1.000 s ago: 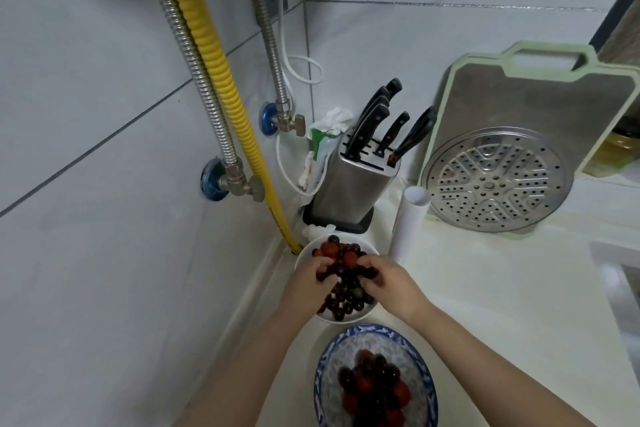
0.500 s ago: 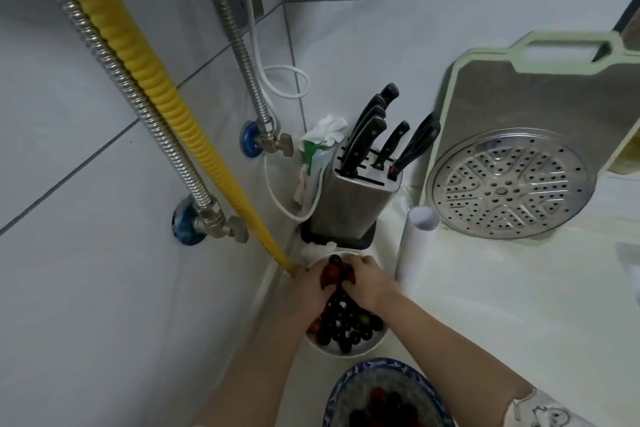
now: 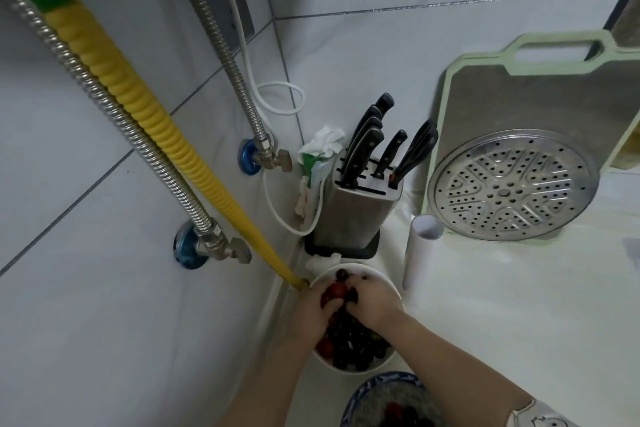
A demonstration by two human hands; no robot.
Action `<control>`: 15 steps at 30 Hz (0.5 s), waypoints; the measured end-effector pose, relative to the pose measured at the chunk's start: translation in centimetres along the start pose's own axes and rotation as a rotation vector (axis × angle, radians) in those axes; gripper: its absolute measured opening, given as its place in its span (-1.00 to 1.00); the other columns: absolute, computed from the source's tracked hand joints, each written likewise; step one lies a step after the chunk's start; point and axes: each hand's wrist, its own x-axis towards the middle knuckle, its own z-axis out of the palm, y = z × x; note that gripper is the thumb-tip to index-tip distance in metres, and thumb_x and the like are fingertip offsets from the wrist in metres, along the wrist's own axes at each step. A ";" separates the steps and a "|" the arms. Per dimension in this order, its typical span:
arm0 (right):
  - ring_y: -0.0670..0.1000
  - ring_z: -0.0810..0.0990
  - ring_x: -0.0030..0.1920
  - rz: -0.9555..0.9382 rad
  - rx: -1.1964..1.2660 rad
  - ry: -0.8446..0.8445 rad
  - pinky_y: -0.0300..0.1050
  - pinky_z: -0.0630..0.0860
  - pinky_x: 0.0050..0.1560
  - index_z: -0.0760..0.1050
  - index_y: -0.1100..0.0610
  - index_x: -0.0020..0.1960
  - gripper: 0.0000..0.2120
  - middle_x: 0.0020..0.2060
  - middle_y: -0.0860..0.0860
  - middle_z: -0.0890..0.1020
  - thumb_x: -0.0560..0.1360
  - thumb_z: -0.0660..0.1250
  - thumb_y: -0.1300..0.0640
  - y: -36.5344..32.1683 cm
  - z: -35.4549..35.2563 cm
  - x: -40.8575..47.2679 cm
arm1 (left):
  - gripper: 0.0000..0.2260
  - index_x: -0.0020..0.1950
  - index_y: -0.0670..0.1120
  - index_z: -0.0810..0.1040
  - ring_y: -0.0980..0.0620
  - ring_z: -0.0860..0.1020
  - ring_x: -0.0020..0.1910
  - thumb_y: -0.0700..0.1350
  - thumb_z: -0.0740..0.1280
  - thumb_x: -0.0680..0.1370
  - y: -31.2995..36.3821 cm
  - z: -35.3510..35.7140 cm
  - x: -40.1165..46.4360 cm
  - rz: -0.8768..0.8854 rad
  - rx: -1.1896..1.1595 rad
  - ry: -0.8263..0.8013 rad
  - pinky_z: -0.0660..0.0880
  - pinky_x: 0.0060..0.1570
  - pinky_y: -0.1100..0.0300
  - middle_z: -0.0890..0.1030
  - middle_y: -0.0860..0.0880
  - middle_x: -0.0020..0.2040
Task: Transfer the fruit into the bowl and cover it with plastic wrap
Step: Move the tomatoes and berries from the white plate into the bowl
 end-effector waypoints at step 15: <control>-0.17 0.56 -0.22 -0.093 0.414 -0.009 -0.36 0.45 -0.17 0.49 -0.05 0.08 -0.81 -0.09 0.02 0.61 0.47 0.32 0.10 0.2 -3.3 -12.2 | -0.79 0.15 0.19 0.55 0.17 0.57 -0.20 0.08 0.35 0.52 1.0 1.2 -9.4 0.050 -0.260 -0.017 0.51 -0.14 0.28 0.64 0.14 -0.12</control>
